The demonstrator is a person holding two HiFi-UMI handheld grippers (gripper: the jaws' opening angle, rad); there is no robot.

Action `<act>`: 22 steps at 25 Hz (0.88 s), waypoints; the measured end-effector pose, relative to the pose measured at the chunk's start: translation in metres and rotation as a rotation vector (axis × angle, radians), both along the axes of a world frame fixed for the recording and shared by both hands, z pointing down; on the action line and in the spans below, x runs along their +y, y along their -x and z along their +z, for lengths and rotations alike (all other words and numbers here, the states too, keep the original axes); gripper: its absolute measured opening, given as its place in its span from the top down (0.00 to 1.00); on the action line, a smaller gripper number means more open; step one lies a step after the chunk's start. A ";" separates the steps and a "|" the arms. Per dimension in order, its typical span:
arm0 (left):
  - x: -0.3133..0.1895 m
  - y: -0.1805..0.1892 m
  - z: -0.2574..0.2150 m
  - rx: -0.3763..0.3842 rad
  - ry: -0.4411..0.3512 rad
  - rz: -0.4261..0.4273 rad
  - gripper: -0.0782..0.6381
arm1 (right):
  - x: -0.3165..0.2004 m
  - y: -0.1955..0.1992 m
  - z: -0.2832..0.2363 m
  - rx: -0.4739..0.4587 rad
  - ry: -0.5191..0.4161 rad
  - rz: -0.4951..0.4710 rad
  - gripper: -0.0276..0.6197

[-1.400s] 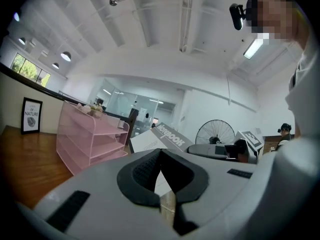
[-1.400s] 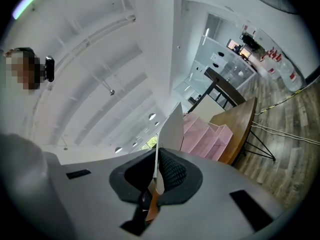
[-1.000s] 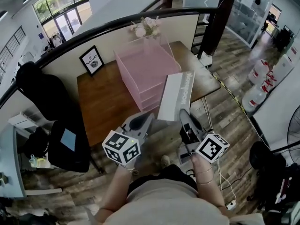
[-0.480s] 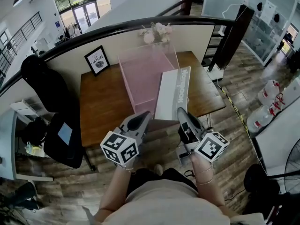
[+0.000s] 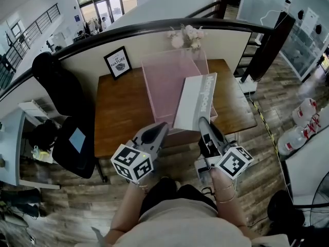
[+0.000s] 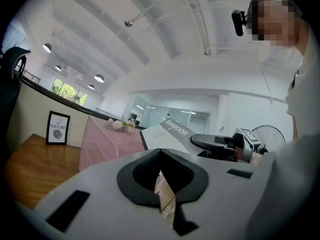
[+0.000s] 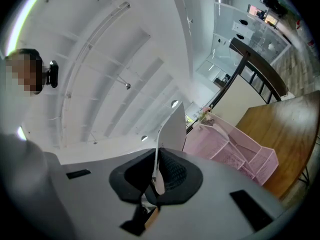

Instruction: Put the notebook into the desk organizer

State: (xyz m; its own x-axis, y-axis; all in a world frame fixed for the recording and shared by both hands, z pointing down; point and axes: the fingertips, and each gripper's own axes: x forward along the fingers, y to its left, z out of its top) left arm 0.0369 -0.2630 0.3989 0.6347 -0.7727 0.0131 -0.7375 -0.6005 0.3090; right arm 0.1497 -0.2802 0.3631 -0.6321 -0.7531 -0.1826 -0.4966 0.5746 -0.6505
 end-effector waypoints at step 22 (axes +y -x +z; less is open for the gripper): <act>-0.041 0.038 -0.029 0.053 -0.031 0.005 0.87 | -0.073 0.065 -0.009 0.274 0.018 -0.149 0.92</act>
State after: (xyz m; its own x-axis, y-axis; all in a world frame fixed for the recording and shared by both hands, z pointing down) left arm -0.0012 -0.3042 0.3704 0.6374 -0.7692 -0.0450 -0.7176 -0.6139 0.3289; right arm 0.0852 -0.3529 0.3538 -0.7597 -0.6499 0.0220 -0.5659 0.6441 -0.5146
